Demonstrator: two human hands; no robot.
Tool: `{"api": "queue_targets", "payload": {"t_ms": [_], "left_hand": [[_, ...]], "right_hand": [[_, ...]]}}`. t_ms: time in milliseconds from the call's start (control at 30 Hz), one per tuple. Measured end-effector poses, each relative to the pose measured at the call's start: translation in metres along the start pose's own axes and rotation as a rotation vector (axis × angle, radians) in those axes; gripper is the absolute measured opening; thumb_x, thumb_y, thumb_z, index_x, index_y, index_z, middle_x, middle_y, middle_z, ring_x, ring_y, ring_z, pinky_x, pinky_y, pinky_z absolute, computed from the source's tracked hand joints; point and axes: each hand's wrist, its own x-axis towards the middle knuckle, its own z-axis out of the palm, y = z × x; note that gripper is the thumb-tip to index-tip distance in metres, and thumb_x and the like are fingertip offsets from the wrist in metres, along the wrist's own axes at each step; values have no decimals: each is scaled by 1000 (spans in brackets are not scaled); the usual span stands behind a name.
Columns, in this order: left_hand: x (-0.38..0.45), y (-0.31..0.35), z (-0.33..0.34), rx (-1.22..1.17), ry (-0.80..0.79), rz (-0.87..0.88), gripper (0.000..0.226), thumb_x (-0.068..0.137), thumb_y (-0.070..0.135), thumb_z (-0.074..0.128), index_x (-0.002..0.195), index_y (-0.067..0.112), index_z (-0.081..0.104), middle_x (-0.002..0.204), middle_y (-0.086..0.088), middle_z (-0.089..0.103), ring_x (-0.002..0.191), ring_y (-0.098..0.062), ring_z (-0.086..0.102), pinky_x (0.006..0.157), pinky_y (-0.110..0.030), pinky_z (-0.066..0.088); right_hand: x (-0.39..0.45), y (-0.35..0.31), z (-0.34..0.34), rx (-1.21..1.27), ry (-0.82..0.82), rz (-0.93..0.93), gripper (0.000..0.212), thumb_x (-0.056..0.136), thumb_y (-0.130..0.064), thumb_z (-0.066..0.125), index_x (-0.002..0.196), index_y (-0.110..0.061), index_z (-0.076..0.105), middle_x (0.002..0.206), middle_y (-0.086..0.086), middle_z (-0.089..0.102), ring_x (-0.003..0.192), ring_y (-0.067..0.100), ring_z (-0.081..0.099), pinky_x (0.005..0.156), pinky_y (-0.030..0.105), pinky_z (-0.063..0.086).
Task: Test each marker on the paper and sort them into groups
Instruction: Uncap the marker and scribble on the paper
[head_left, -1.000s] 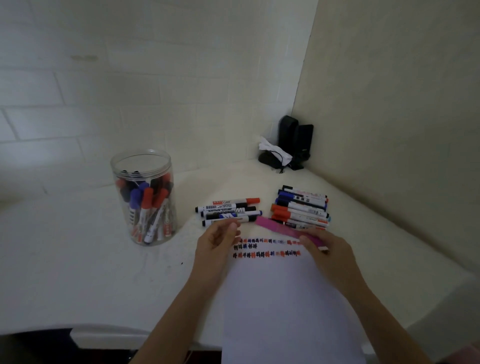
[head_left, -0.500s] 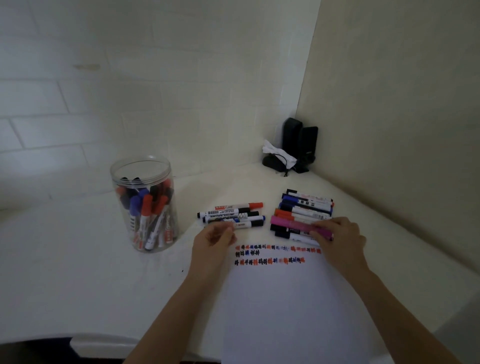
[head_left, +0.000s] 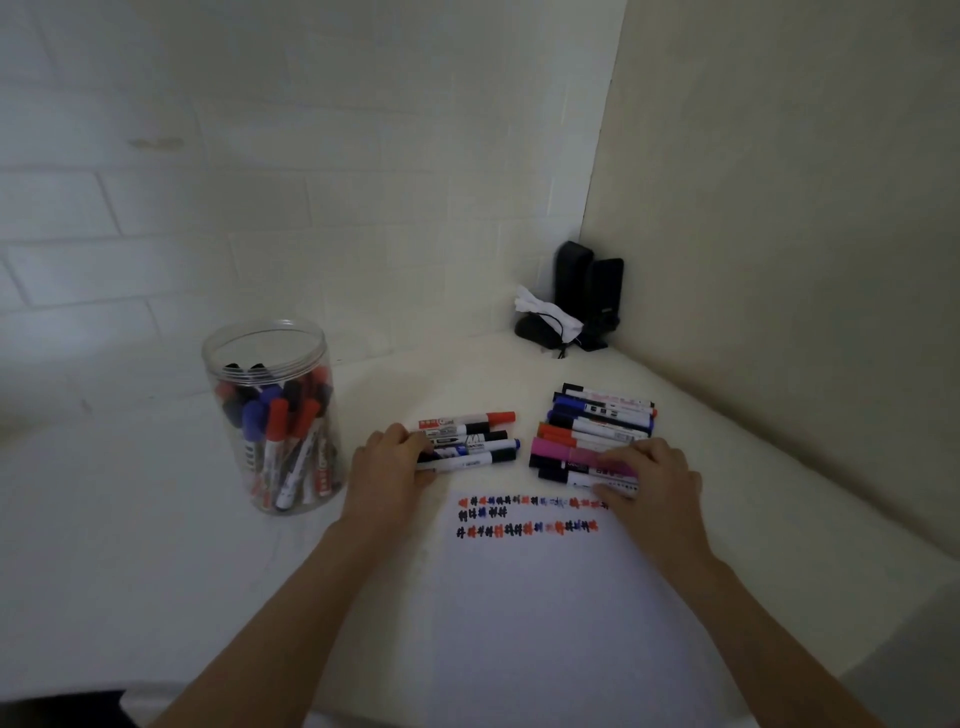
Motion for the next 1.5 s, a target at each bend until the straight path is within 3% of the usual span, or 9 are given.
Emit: {"api": "queue_targets", "payload": {"t_ms": [233,400,600,667,833,1000,1133,1267,1500], "left_hand": [[-20,3,-10,-64,9,26,13,91,15,60,104,12,63,103,-7,63,95,-26,53,76,-31,38],[-53,60,-38,-429,207,13,6,91,22,62,92,17,62,83,7,56,72,-6,50,60,-15,36],[-79,87,-58,-783,54,-58,30,89,49,55,105,25,63,92,12,66,81,-3,63,69,-16,50],[-79,80,-63,-883,-47,-122,34,92,47,47,120,29,56,107,14,63,93,5,59,76,-10,48],[-70,63,-59,-564,-72,10,32,98,36,45,128,25,52,120,10,52,100,1,53,84,-10,42],[-65,78,-58,-364,-160,160,25,102,27,40,112,14,59,94,4,54,79,-7,40,68,-15,28],[-66,76,-72,-522,-340,132,23,103,28,36,88,27,54,71,12,47,58,-3,39,56,-14,31],[-66,67,-75,-613,-488,111,27,103,32,36,90,28,59,76,10,54,67,-8,49,66,-24,43],[-74,73,-57,-469,-328,234,28,103,37,32,105,20,55,87,7,57,74,-5,50,69,-17,41]], "right_hand": [[-10,-30,-4,71,78,-140,40,75,-15,81,113,-18,68,100,-3,59,93,16,57,81,36,48],[-29,-86,-13,216,-38,-321,53,83,-23,74,132,-30,56,83,-15,54,70,0,48,63,14,44],[-33,-98,-14,85,83,-382,26,80,-16,75,104,-21,69,91,-7,65,69,3,55,61,14,44],[-34,-95,-21,211,58,-194,8,88,-23,67,94,-18,69,80,-8,67,62,4,59,55,10,43],[-39,-101,-40,1031,-291,457,18,95,-22,58,82,-11,65,70,4,63,60,11,53,59,23,42],[-49,-113,-43,1183,-287,488,22,95,-20,58,82,-7,71,69,5,60,64,11,52,61,24,46],[-53,-107,-54,1123,-320,383,29,96,-24,56,92,1,70,64,2,59,62,9,52,62,22,47],[-59,-108,-55,1133,-345,369,28,95,-25,57,90,1,68,61,1,56,54,6,48,54,18,42],[-61,-116,-49,1110,-417,301,21,91,-20,64,89,0,71,61,4,49,55,9,42,48,20,34]]}}
